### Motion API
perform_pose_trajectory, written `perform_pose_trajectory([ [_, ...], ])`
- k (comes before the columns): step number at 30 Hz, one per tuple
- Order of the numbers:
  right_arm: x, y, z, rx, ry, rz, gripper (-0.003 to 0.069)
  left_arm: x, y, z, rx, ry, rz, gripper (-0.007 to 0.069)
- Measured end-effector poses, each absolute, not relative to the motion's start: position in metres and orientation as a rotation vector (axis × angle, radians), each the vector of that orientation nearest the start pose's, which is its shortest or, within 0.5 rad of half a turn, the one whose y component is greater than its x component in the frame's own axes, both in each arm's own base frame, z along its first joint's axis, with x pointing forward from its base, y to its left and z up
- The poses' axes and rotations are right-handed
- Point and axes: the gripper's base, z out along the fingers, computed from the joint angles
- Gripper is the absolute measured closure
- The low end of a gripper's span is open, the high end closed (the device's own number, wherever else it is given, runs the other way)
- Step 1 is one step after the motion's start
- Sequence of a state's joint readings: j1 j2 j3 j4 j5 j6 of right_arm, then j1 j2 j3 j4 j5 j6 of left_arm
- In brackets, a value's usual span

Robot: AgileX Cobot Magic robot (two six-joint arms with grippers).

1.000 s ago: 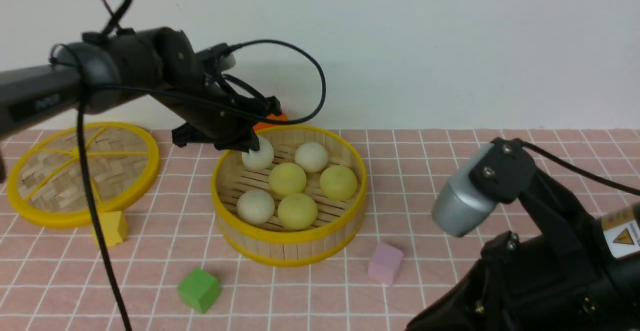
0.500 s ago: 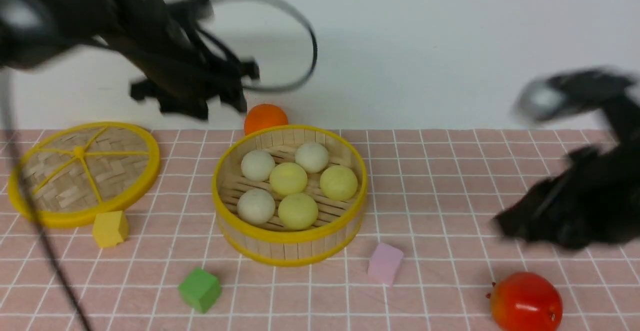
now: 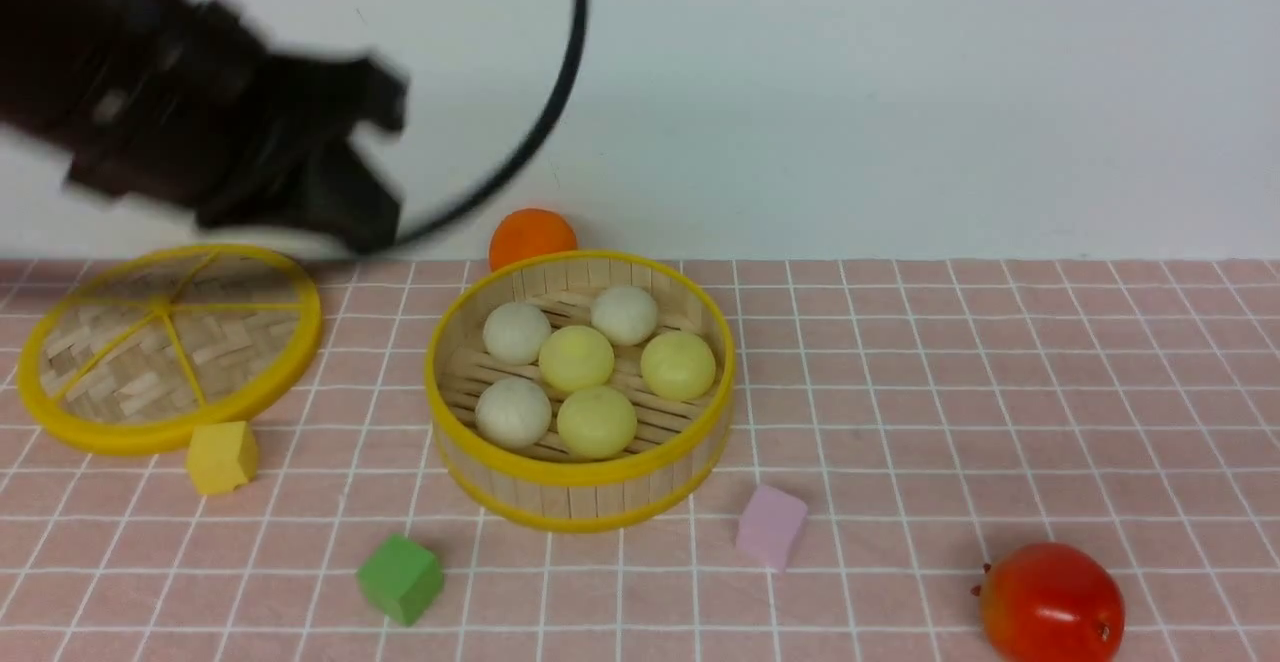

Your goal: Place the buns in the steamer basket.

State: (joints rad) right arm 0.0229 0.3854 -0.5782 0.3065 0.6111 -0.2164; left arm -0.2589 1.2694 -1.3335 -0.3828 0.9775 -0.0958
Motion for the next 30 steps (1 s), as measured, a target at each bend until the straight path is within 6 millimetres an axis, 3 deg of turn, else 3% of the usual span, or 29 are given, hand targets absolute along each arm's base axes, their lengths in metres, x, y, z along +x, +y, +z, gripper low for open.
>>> perform_pose_trajectory([
  [3,0.047,0.014,0.319,-0.087,1.667,0.169,0.0665,0.204,-0.084,0.391,0.066,2.384,-0.679,0.0612],
  [7,0.033,0.010,0.308,-0.055,1.495,0.142,0.0663,0.163,-0.075,0.380,0.064,2.369,-0.712,0.0612],
  [16,0.042,0.009,0.272,-0.036,1.537,0.136,0.0659,0.077,-0.057,0.373,0.086,2.223,-0.796,0.0612],
  [21,0.046,0.009,0.256,-0.034,1.588,0.137,0.0658,0.063,-0.053,0.375,0.098,2.175,-0.799,0.0612],
  [30,0.047,0.010,0.247,-0.045,1.651,0.148,0.0652,0.063,-0.053,0.374,0.098,2.179,-0.799,0.0612],
])
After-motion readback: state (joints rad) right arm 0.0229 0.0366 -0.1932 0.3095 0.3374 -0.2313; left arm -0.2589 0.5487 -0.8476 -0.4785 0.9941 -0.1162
